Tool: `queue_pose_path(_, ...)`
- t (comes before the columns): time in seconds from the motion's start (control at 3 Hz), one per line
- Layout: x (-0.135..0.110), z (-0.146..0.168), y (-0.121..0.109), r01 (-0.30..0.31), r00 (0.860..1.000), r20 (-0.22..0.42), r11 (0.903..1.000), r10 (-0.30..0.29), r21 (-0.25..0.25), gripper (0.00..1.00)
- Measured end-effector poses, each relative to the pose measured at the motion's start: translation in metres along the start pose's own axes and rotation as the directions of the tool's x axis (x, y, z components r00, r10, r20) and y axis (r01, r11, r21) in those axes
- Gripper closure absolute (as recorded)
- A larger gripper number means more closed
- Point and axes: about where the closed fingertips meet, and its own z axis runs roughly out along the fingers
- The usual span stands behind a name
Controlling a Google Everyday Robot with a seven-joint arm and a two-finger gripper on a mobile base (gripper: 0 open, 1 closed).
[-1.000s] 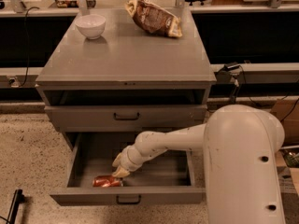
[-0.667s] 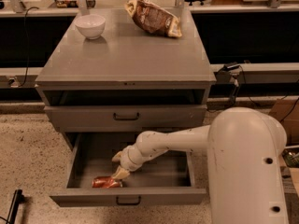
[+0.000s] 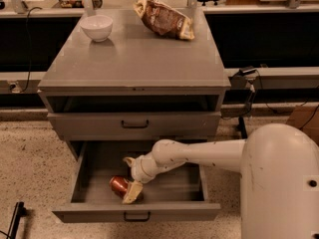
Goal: Pick coke can from middle drawer and place on counter
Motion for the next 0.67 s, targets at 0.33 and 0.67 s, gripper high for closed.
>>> queue_pose_path(0.33, -0.0013, 0.0025, 0.0006, -0.001, 1.0, 0.01, 0.9998, 0.001, -0.02, 0.06)
queue_pose_path(0.67, -0.0001, 0.0106, -0.0013, -0.018, 1.0, 0.007, 0.9993, 0.018, -0.033, 0.12)
